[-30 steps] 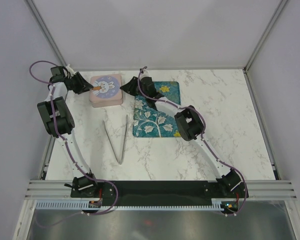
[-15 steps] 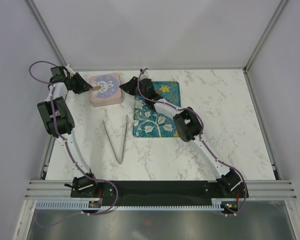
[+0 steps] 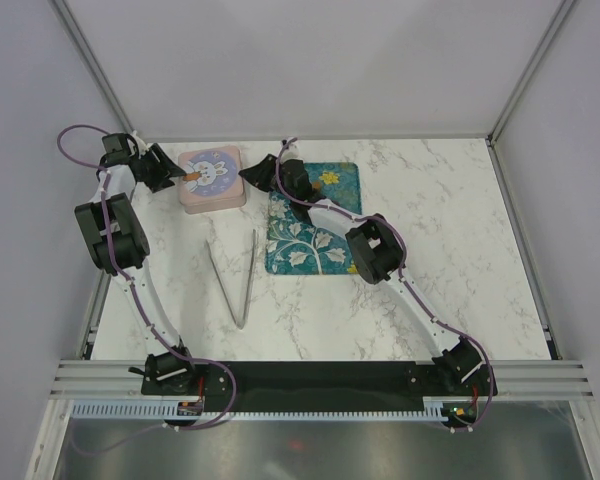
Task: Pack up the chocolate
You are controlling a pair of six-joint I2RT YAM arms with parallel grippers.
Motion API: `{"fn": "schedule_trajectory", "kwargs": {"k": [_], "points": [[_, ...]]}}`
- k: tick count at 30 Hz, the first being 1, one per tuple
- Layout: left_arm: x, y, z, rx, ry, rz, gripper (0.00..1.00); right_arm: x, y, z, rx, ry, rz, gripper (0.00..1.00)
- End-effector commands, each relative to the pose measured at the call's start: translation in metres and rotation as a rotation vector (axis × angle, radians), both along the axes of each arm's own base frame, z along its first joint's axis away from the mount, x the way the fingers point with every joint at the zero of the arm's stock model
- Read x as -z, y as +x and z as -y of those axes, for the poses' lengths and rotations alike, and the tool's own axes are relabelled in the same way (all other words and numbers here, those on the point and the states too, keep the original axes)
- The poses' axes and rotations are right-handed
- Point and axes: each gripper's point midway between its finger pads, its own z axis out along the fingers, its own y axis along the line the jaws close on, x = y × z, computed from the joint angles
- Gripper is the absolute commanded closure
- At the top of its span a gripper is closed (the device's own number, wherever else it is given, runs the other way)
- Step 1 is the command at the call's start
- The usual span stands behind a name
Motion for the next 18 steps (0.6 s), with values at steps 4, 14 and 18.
{"fn": "schedule_trajectory", "kwargs": {"k": [4,14,18], "points": [[-0.041,0.002,-0.001,-0.075,0.019,0.037,0.36,0.014,-0.005,0.004,0.001,-0.044,-0.041,0.69],[-0.07,0.005,0.011,-0.178,0.184,0.075,0.35,0.014,-0.008,0.001,0.002,-0.033,-0.053,0.7],[-0.08,0.008,0.037,-0.113,0.15,0.114,0.36,0.018,-0.003,0.004,0.037,-0.034,-0.066,0.71]]}}
